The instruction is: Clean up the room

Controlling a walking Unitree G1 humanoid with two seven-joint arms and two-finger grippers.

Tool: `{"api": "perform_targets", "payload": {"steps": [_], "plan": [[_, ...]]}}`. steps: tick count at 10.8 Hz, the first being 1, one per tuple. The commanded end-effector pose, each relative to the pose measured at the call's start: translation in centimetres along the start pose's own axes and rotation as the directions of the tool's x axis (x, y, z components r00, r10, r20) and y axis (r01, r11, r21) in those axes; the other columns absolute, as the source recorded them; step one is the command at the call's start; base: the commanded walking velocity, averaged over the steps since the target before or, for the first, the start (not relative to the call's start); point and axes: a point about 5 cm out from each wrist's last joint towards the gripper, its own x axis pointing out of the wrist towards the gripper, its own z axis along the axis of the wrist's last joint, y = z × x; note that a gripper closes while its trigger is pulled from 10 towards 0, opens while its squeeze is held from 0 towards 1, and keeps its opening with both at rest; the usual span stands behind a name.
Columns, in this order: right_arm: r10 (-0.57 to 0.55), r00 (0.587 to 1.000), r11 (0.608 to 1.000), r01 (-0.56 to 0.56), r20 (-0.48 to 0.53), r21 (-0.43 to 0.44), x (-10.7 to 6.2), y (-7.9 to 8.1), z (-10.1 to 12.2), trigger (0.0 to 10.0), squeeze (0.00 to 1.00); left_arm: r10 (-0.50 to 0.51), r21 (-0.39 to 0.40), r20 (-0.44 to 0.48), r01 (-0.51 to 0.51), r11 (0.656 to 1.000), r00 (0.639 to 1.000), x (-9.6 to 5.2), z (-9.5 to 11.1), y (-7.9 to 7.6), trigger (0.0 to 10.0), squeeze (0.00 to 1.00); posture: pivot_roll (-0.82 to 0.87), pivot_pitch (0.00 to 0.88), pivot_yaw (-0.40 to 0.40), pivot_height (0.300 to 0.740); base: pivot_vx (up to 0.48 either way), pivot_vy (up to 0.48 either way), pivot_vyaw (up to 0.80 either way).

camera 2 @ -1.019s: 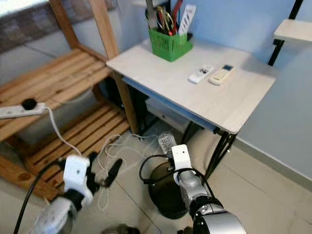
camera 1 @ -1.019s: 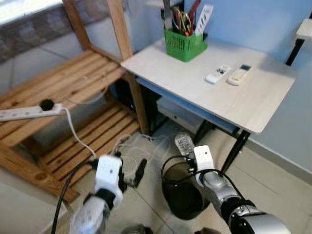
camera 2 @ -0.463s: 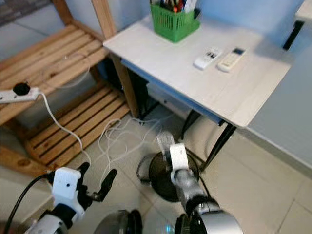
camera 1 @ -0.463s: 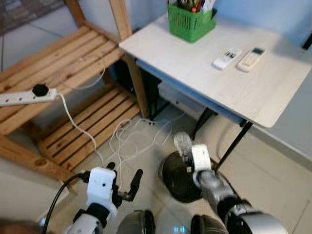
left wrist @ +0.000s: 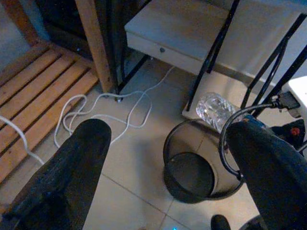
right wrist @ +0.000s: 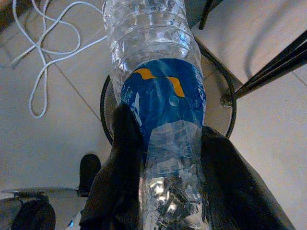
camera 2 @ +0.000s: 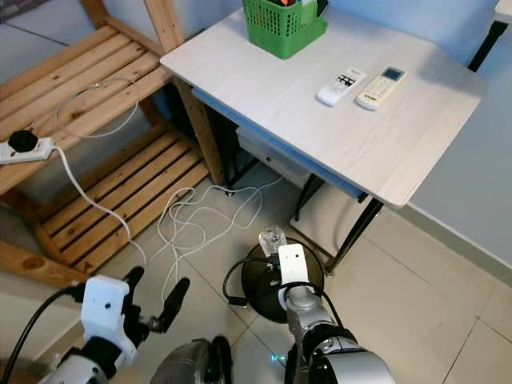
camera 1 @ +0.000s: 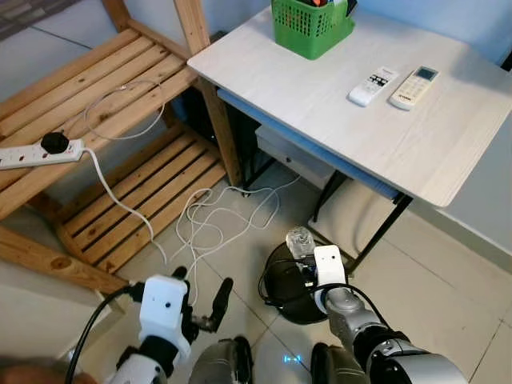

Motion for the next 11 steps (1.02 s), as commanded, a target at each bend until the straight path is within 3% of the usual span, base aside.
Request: {"api": "perform_targets", "payload": {"steps": [1,3,4,5,8,11], "plan": [[0.016,1.0,1.0,-0.016,0.003,0.022,-0.03,0.65,0.06,0.0,0.0,0.007,0.007,-0.02,-0.007,1.0,1.0,-0.45,-0.16,-0.02,10.0,0.0,0.19,0.258,0.124,0.74,0.0,0.0,0.0],[0.024,1.0,0.999,-0.024,0.007,0.032,0.0,0.91,0.29,0.0,0.0,0.012,0.005,-0.025,-0.012,1.0,1.0,-0.55,-0.15,-0.3,10.0,0.0,0.19,0.265,0.12,0.74,0.0,0.0,0.0],[0.021,1.0,0.999,-0.021,0.005,0.029,0.01,0.95,0.34,1.9,0.0,0.013,0.004,-0.025,-0.013,1.0,1.0,-0.57,-0.05,-0.43,10.0,0.0,0.19,0.267,0.117,0.74,0.0,0.0,0.0],[0.04,0.999,0.999,-0.04,0.005,0.029,0.01,1.22,0.42,10.0,1.0,0.014,0.001,-0.024,-0.014,1.0,1.0,-0.6,0.08,-0.55,10.0,0.0,0.19,0.267,0.114,0.74,0.0,0.0,0.0],[0.022,1.0,0.992,-0.023,0.008,0.126,0.05,1.04,0.66,10.0,1.0,0.018,-0.007,-0.021,-0.018,1.0,1.0,-0.7,0.3,-0.91,10.0,0.0,0.19,0.268,0.107,0.74,0.0,0.0,0.0],[0.031,0.999,0.989,-0.033,0.017,0.141,0.06,1.25,0.92,10.0,1.0,0.022,-0.004,-0.021,-0.022,1.0,1.0,-0.66,0.34,-1.02,10.0,0.0,0.19,0.271,0.103,0.74,0.0,0.0,0.0]]}}
